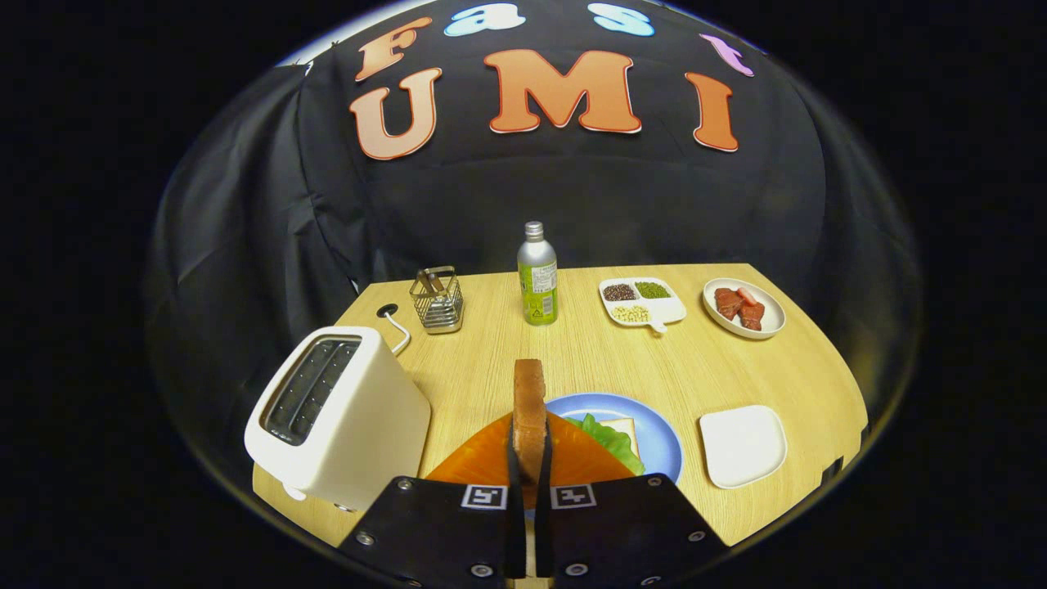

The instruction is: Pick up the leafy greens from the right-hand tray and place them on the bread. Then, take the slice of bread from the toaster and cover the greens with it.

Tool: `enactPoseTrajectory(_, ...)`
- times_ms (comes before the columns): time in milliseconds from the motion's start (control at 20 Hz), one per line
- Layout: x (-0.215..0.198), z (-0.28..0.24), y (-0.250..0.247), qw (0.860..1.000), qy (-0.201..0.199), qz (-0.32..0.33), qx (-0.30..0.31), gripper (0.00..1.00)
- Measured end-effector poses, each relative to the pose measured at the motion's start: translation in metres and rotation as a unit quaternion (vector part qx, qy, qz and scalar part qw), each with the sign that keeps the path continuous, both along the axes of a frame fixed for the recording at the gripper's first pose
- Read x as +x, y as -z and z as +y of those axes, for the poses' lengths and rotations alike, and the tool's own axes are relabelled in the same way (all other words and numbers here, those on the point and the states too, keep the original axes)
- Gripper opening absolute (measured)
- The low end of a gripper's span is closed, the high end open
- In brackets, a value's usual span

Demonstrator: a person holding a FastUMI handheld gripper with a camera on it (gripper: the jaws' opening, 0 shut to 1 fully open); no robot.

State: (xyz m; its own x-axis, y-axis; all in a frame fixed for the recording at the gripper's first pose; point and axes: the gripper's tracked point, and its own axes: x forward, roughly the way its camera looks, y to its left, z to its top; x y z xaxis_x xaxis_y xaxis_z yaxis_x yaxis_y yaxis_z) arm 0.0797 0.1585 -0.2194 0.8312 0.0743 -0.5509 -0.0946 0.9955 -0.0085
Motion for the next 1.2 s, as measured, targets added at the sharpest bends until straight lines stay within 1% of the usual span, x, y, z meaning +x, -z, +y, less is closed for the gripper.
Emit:
enactPoseTrajectory(150,0.002,-0.007,0.016,1.0,-0.009,0.013,-0.003,0.05)
enactPoseTrajectory(300,0.004,-0.015,0.026,1.0,-0.011,0.022,0.007,0.05)
enactPoseTrajectory(450,0.004,-0.019,0.03,0.999,-0.02,0.032,0.034,0.05)
enactPoseTrajectory(500,0.005,-0.024,0.031,0.999,-0.02,0.033,0.032,0.05)
enactPoseTrajectory(700,0.007,-0.046,0.039,0.998,-0.012,0.049,0.031,0.11)
enactPoseTrajectory(800,0.009,-0.055,0.05,0.998,-0.007,0.065,0.026,0.18)
enactPoseTrajectory(850,0.009,-0.062,0.055,0.997,-0.002,0.07,0.02,0.25)
enactPoseTrajectory(900,0.009,-0.068,0.057,0.997,0.001,0.074,0.017,0.3)
enactPoseTrajectory(950,0.009,-0.075,0.058,0.997,0.004,0.078,0.017,0.4)
enactPoseTrajectory(1000,0.008,-0.08,0.06,0.996,0.008,0.082,0.016,0.46)
enactPoseTrajectory(1050,0.008,-0.085,0.062,0.996,0.011,0.084,0.016,0.55)
enactPoseTrajectory(1150,0.008,-0.095,0.062,0.996,0.017,0.088,0.018,0.68)
enactPoseTrajectory(1200,0.01,-0.099,0.06,0.996,0.019,0.088,0.021,0.73)
